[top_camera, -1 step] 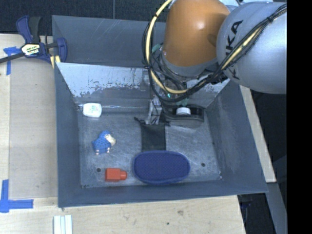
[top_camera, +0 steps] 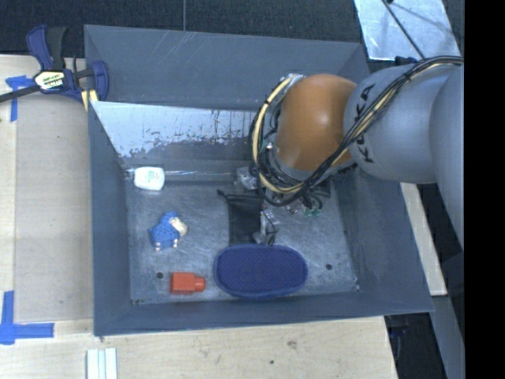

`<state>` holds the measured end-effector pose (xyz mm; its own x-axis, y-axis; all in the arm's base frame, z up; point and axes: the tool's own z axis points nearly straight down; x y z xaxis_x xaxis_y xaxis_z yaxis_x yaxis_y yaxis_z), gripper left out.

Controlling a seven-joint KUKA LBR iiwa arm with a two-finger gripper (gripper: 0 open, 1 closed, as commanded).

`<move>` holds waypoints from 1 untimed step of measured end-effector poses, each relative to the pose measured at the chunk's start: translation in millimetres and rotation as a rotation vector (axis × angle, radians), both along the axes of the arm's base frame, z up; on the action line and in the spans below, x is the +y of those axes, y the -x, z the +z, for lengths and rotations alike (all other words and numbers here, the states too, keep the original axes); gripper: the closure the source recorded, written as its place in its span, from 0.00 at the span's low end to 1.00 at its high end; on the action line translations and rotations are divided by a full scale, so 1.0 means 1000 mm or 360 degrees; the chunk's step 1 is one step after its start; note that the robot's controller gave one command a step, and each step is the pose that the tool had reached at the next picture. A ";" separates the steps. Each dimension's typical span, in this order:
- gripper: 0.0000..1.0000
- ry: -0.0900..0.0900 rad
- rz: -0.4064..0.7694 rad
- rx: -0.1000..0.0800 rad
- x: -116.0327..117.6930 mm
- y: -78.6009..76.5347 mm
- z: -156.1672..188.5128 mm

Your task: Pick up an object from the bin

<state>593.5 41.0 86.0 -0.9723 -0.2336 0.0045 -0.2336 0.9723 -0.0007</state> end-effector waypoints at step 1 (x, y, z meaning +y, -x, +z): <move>1.00 -0.0004 -0.0002 -0.0011 0.002 -0.002 0.004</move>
Offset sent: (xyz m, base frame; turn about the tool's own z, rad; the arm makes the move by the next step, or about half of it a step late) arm 0.0000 0.0000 0.0000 0.0000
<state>595.5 43.0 90.4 -0.9725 -0.2327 -0.0030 -0.2327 0.9726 -0.0002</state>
